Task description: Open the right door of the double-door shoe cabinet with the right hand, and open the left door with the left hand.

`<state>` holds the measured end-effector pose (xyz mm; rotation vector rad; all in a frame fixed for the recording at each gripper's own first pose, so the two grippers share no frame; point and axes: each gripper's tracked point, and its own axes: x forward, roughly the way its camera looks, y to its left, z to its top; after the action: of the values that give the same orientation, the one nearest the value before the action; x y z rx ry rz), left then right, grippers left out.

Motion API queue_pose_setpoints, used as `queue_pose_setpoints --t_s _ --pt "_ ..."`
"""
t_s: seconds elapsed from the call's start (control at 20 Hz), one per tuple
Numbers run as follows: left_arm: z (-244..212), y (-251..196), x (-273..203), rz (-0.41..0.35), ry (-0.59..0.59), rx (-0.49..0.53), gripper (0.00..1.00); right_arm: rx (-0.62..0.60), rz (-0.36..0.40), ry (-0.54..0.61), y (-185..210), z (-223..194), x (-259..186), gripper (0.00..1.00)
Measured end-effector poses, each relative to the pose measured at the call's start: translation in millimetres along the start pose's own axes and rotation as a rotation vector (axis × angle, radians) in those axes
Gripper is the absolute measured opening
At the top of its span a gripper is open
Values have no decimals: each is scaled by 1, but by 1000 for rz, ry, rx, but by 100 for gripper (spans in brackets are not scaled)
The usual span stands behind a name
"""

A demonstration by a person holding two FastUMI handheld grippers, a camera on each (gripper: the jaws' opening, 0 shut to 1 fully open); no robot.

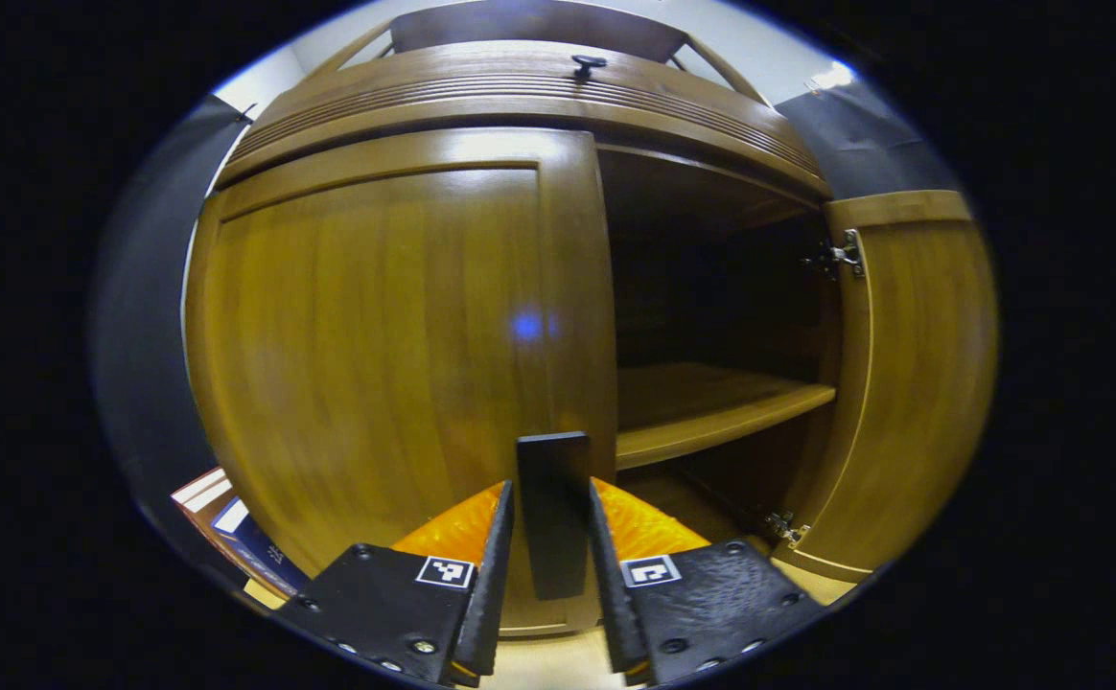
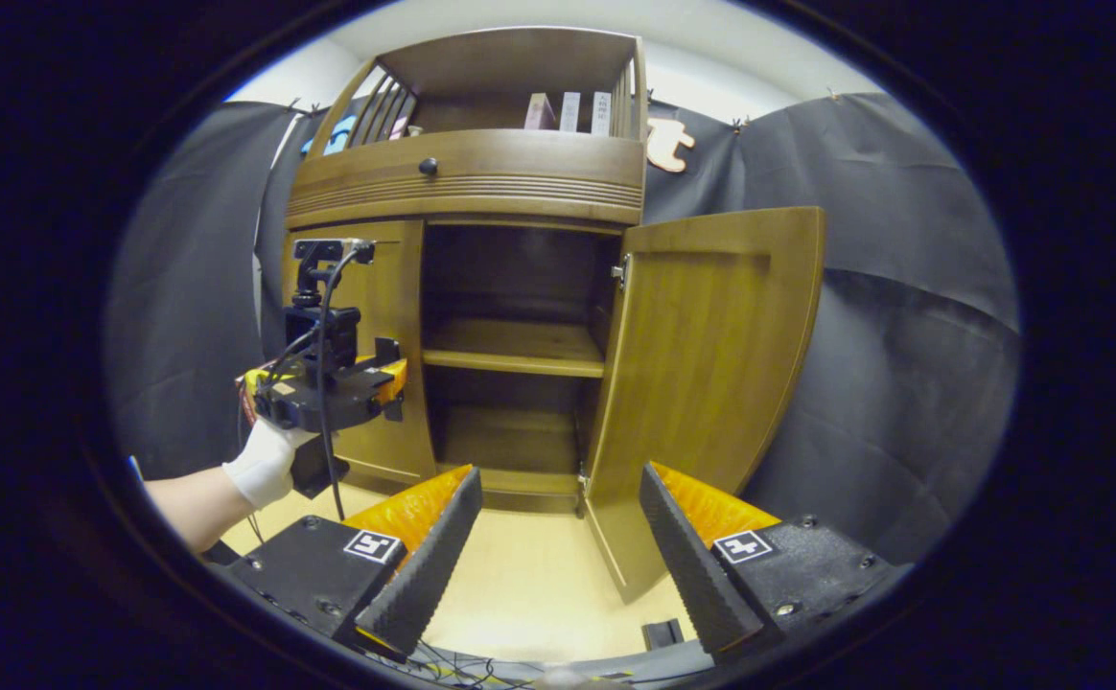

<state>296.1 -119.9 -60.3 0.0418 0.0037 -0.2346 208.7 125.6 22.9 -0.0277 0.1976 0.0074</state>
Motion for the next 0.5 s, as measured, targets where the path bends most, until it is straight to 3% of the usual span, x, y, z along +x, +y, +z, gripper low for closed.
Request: queue_pose_setpoints --t_s 0.1,0.25,0.3,0.5 --pt "0 2 -3 3 0 1 32 2 4 2 -1 -1 -3 100" --pt "1 0 -7 -13 9 -26 28 8 0 3 -5 -2 -6 100" --pt "2 -1 -10 -22 7 -29 23 11 -2 2 -7 -1 -8 100" --pt "2 -2 -33 -43 13 -23 23 30 -6 1 -12 -2 -8 100"
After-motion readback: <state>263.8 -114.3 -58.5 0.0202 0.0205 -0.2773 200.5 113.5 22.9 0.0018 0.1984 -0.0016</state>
